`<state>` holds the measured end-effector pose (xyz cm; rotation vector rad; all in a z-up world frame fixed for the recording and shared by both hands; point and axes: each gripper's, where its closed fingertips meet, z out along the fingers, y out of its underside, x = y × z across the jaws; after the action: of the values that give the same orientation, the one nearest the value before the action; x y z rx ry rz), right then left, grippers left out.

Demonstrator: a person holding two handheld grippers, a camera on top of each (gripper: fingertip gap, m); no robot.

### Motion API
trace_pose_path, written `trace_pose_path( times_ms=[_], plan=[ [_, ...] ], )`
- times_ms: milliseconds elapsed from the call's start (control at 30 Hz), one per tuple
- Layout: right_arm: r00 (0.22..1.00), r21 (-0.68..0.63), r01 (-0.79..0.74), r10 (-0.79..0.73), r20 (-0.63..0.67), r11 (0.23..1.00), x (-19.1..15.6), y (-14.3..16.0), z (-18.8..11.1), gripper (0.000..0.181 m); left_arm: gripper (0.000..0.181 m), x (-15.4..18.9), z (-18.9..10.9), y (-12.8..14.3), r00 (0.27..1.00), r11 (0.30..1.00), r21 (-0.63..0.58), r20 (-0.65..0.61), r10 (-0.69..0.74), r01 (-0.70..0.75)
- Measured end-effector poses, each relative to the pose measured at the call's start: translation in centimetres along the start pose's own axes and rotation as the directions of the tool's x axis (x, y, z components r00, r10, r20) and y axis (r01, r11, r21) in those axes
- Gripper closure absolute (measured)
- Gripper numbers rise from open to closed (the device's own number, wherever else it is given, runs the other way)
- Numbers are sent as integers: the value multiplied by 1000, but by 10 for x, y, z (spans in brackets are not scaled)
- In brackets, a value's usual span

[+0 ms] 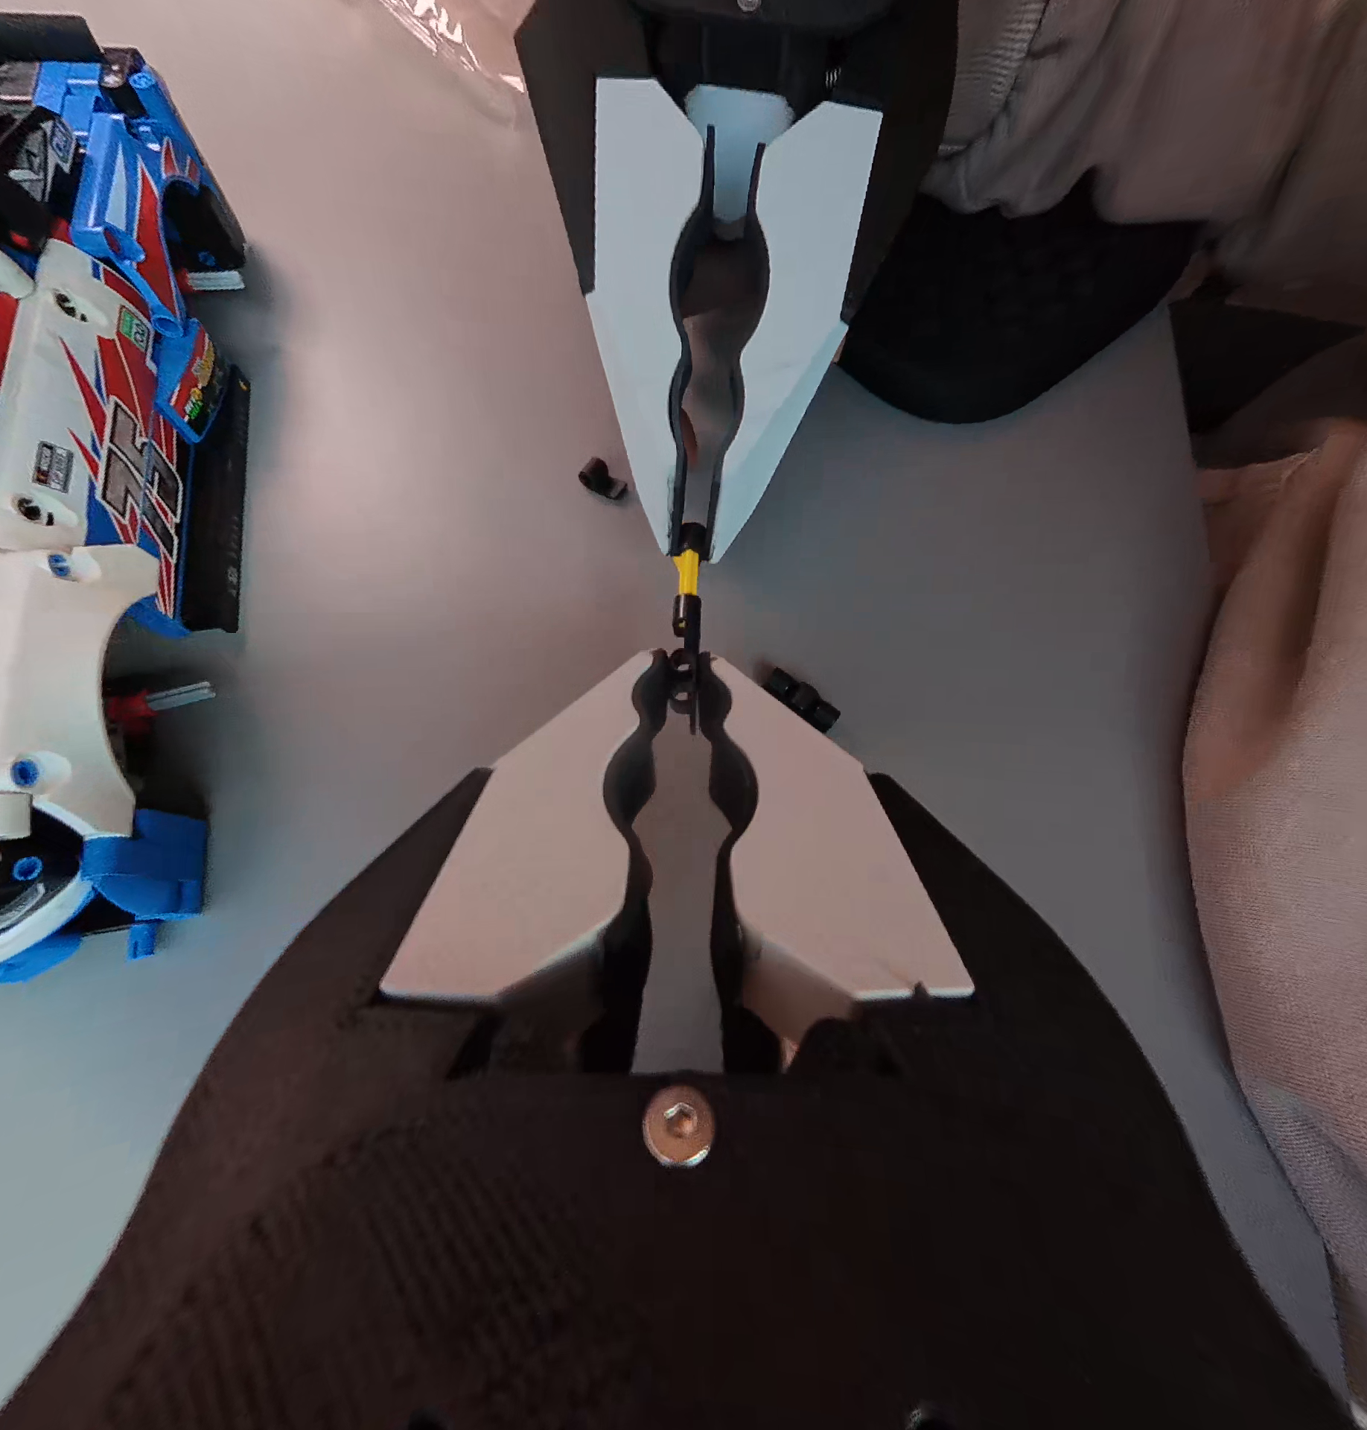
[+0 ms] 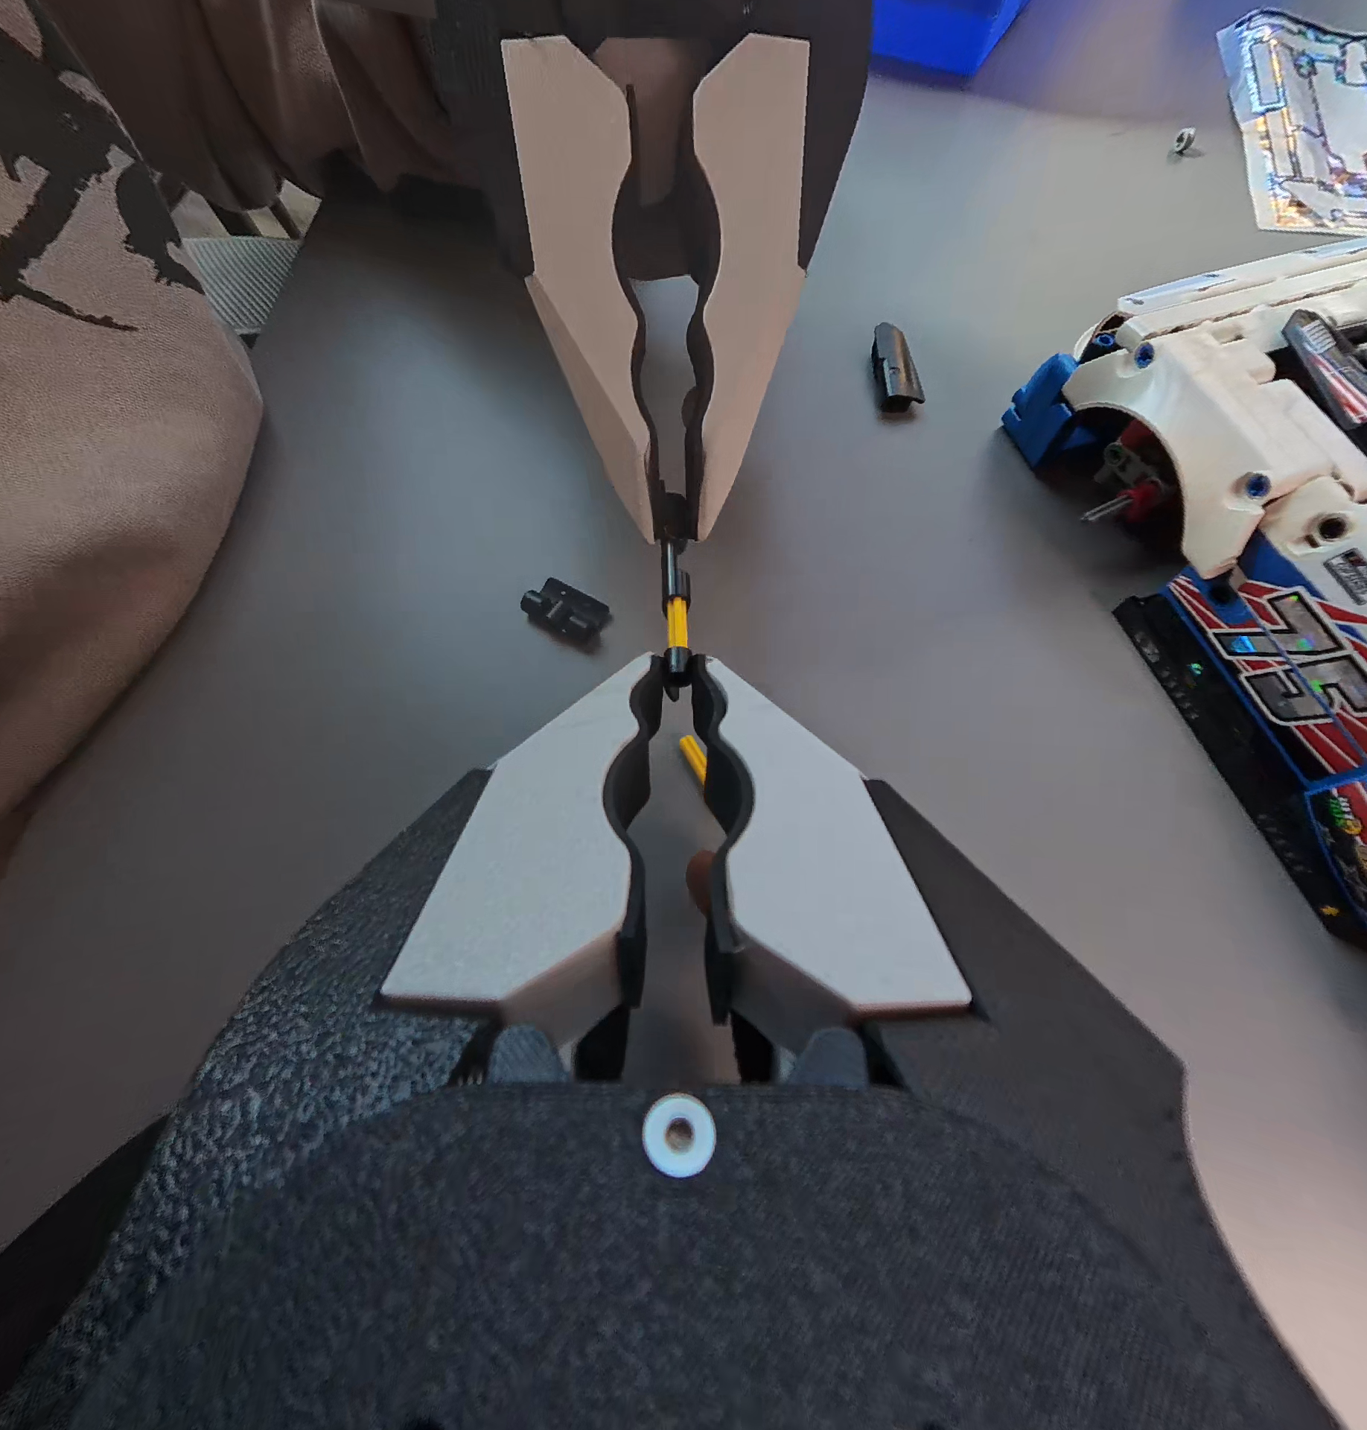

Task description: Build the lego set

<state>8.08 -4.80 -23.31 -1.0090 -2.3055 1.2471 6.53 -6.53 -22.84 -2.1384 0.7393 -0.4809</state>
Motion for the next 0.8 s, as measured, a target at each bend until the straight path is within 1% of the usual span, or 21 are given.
trace_pose_path(
  times_ms=[67,133,267,433,500,600,633,667,700,733,800],
  plan=[
    [999,15,-18,18,27,1000,-2,0,0,177,176,1,0,0,1000,1000,6,-10,-5,5],
    [997,50,-44,41,67,998,-5,-3,-1,177,176,5,-2,-3,999,999,39,-42,-13,15],
    [995,137,-79,69,75,987,-3,-15,-8,177,176,4,-10,-14,996,991,119,-69,-51,59],
    [992,228,-118,104,73,966,1,-26,-15,177,176,1,-17,-25,996,977,200,-63,-64,75],
    [992,240,-118,104,72,964,2,-28,-16,177,176,1,-20,-30,995,969,231,-64,-71,84],
    [991,209,-120,106,81,970,-1,-23,-10,177,176,2,-21,-32,996,966,243,-59,-71,83],
    [989,219,-131,113,93,967,-2,-25,-10,177,177,3,-22,-35,995,962,258,-65,-72,86],
    [987,254,-143,121,102,956,-2,-30,-12,177,177,3,-24,-38,995,957,275,-69,-72,88],
    [982,339,-166,122,147,926,-6,-46,-17,177,181,4,-25,-40,996,958,277,-62,-58,73],
    [978,361,-172,114,177,917,-11,-56,-17,177,181,7,-18,-36,997,969,243,-60,-39,53],
    [993,300,-76,46,106,951,-8,-55,-10,177,181,13,-11,-33,998,975,219,-62,-19,32]
  ],
)
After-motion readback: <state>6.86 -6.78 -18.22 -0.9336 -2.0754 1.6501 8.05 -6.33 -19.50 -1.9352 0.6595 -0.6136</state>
